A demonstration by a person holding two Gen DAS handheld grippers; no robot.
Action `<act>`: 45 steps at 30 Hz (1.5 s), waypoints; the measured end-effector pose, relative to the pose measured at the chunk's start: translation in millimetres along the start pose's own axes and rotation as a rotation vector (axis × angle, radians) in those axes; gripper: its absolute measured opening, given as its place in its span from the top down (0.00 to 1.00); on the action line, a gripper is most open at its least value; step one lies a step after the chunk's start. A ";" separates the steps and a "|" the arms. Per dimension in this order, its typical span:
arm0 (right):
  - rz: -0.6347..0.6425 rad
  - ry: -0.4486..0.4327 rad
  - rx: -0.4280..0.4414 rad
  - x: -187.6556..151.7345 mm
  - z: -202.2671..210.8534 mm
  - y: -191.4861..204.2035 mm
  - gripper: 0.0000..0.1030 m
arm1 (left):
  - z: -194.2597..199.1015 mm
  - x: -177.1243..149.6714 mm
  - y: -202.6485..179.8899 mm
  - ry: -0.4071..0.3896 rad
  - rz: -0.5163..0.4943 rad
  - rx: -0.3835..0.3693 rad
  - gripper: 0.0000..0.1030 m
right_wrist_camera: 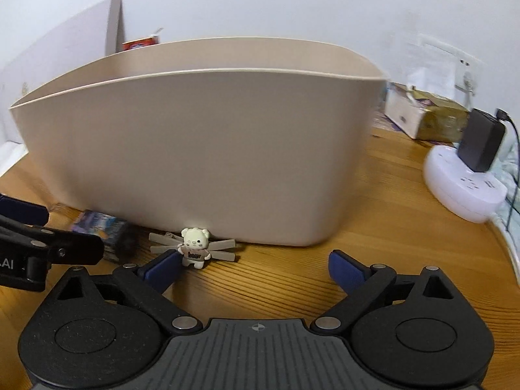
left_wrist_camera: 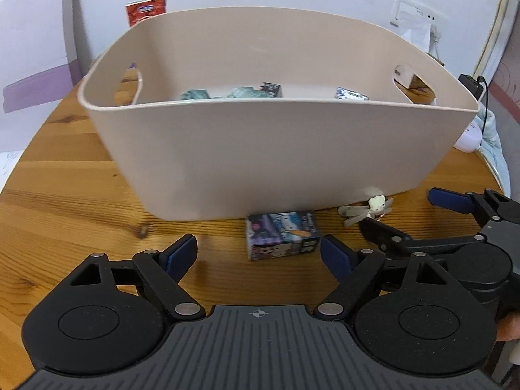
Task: Organize objects
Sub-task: 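Grasp the purple cartoon box with left tool while right tool grasps the bear figure, then drop the purple box and bear figure into the bin with both tools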
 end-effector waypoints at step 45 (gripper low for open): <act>0.051 -0.076 0.090 6.8 62.4 10.5 0.46 | 53.8 -21.9 -7.8 -0.125 -0.063 0.051 0.51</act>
Point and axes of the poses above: each gripper's, at about its wrist camera, not at the fingertips, and z roughly against the way its jaws point, y to its left, x to its top, the point moved 6 cm from there along -z, roughly the way its jaws point, and after that the axes turned 4 degrees about -x, right-handed, at the moved point
